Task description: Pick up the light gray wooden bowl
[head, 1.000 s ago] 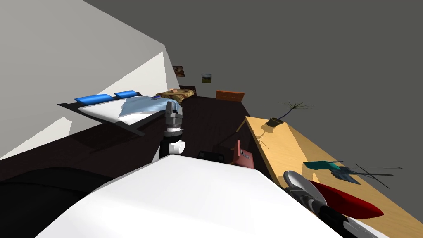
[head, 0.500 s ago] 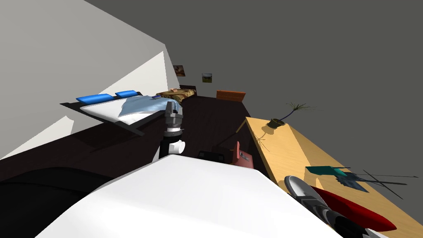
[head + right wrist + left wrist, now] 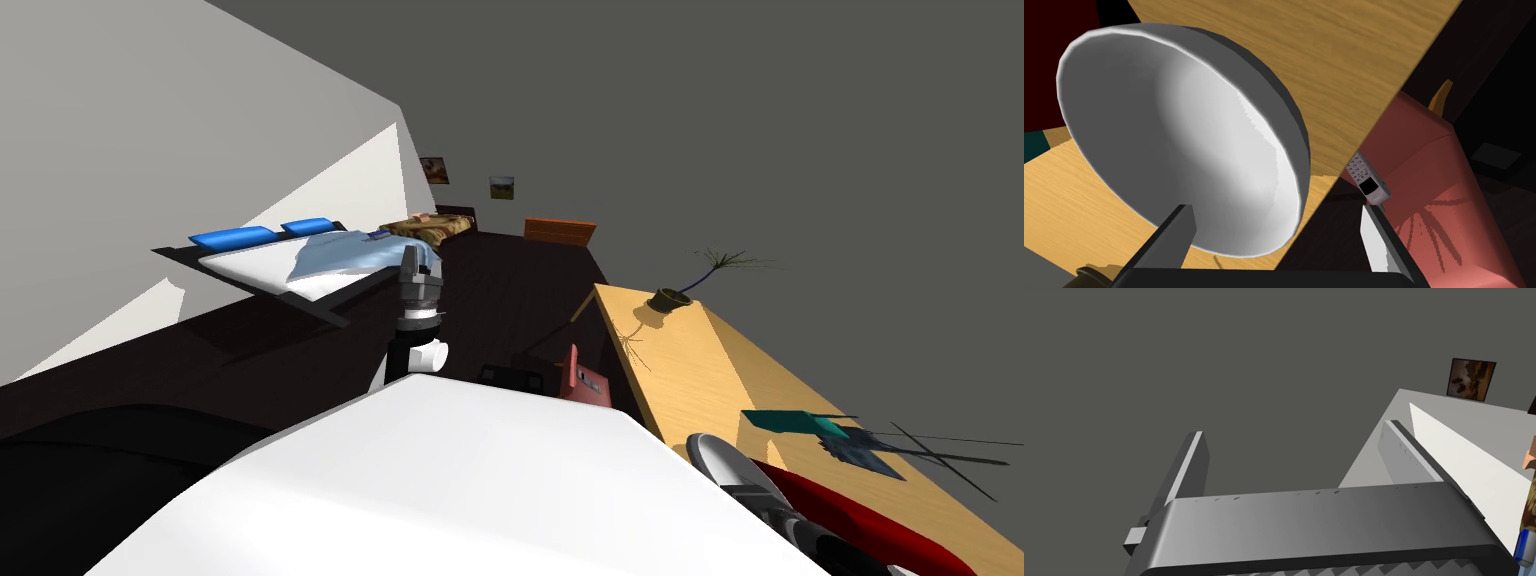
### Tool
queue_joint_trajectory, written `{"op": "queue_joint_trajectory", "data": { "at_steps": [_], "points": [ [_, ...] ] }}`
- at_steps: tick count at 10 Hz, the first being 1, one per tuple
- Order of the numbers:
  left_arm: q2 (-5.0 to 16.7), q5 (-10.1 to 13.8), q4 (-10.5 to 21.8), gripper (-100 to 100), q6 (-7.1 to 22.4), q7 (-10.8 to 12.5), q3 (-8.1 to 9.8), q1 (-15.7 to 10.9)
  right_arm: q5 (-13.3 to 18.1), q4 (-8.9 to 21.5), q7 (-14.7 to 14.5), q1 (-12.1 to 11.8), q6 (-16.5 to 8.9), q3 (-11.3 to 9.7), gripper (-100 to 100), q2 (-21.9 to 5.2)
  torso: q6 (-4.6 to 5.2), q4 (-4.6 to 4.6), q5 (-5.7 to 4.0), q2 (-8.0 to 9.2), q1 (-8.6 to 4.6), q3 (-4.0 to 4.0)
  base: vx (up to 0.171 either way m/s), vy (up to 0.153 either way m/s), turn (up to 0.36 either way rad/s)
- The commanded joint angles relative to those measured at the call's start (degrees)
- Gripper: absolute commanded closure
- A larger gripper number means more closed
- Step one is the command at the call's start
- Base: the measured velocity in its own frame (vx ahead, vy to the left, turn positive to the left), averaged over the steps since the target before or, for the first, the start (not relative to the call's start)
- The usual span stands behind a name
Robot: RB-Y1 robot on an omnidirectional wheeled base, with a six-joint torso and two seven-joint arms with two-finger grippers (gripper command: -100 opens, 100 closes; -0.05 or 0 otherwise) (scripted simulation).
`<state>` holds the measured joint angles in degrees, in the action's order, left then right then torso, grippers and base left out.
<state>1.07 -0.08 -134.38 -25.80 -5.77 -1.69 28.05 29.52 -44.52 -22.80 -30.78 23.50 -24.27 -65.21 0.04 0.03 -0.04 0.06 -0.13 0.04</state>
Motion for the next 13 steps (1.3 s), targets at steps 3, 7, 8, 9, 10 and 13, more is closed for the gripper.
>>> {"op": "queue_joint_trajectory", "data": {
  "at_steps": [3, 7, 8, 9, 10, 13],
  "points": [
    [0.0, 0.0, 0.0, 0, 0.0, 0.0, 0.00, 0.0, 0.4, 1.4, -0.7, 1.1, -1.0, -0.3, -100, 2.2, 0.01, 0.00, -0.04, 0.01, -0.12, 0.00, 0.003, -0.056, 0.048],
    [0.0, 0.0, 0.0, 0, 0.0, 0.0, 0.00, 0.0, 0.4, 1.4, -0.7, 1.2, -1.2, -0.3, 100, 2.3, 0.01, 0.00, 0.01, 0.02, 0.10, 0.01, 0.000, -0.002, 0.000],
    [0.0, 0.0, 0.0, 0, 0.0, 0.0, 0.00, 0.0, 0.4, 1.4, -0.7, 1.2, -1.1, -0.3, 100, 2.3, 0.01, 0.00, 0.03, 0.02, 0.12, 0.01, 0.000, 0.000, 0.000],
    [0.0, 0.0, 0.0, 0, 0.0, 0.0, 0.00, 0.0, 0.4, 1.4, -0.7, 1.2, -1.1, -0.3, 0, 2.3, 0.01, 0.00, 0.05, 0.02, 0.14, 0.01, 0.000, 0.000, 0.000],
    [0.0, 0.0, 0.0, 0, 0.0, 0.0, 0.00, 0.0, 0.2, 0.8, -0.3, 0.6, -0.2, -0.1, 100, 0.7, 0.01, 0.00, 0.06, 0.02, 0.15, 0.01, -0.003, 0.046, -0.069],
    [0.0, 0.0, 0.0, 0, 0.0, 0.0, -0.01, 0.0, 0.1, 0.5, -0.2, 0.3, -0.1, -0.1, 0, 0.3, 0.03, 0.00, 0.16, 0.06, 0.42, 0.03, -0.004, 0.044, -0.044]
  ]
}}
